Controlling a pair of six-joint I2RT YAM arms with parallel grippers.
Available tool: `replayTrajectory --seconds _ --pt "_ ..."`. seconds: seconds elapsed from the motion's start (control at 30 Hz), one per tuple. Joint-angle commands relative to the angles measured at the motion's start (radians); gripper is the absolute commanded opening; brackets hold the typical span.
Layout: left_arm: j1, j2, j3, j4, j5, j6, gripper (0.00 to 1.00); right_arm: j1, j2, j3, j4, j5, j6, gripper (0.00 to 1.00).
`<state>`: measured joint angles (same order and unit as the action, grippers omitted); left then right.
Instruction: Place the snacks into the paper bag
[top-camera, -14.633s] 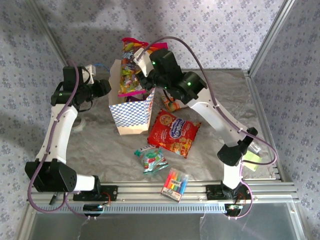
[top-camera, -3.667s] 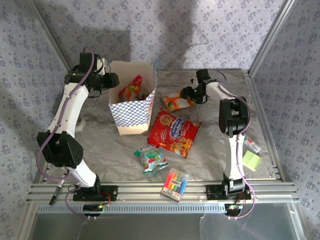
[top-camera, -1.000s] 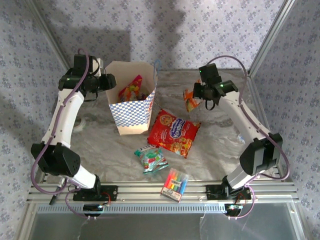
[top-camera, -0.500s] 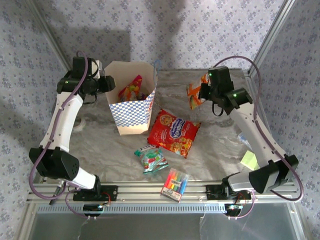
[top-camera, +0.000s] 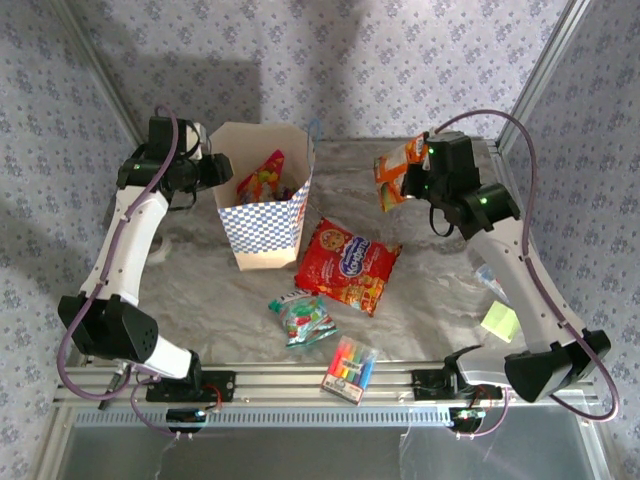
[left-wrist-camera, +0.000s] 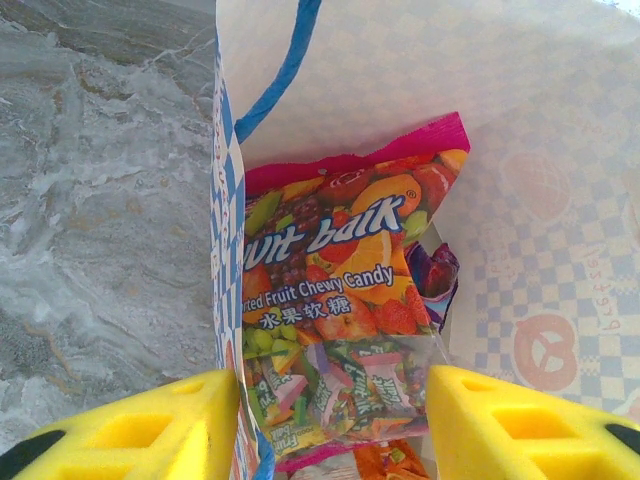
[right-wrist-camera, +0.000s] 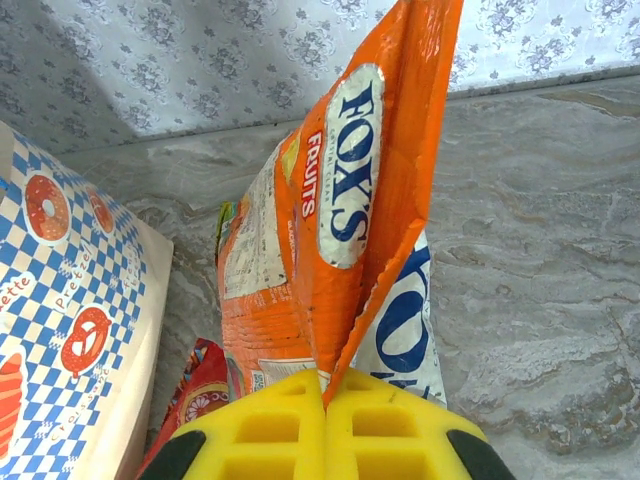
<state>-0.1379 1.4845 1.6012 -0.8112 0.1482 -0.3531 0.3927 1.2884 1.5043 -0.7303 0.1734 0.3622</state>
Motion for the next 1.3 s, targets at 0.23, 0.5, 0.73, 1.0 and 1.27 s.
replayTrajectory --seconds 0.23,0.5,0.73,1.0,1.27 --pt "-0.006 -0.01 0.023 0.009 -0.008 0.007 0.53 0.04 -0.046 0.088 0.054 0.044 -0.002 0.02" --pt "-0.006 0.001 0.043 -0.009 -0.039 0.01 0.51 0.087 -0.042 0.148 0.096 0.043 -0.028 0.01" --pt "-0.006 0.007 0.054 -0.005 -0.051 -0.01 0.51 0.128 -0.028 0.166 0.172 0.024 -0.026 0.0" --pt "-0.005 0.009 0.056 -0.016 -0.056 0.003 0.51 0.223 0.02 0.218 0.232 0.01 -0.095 0.0" --pt "-0.005 0.006 0.034 0.003 -0.058 0.0 0.51 0.26 0.103 0.318 0.244 -0.039 -0.111 0.0"
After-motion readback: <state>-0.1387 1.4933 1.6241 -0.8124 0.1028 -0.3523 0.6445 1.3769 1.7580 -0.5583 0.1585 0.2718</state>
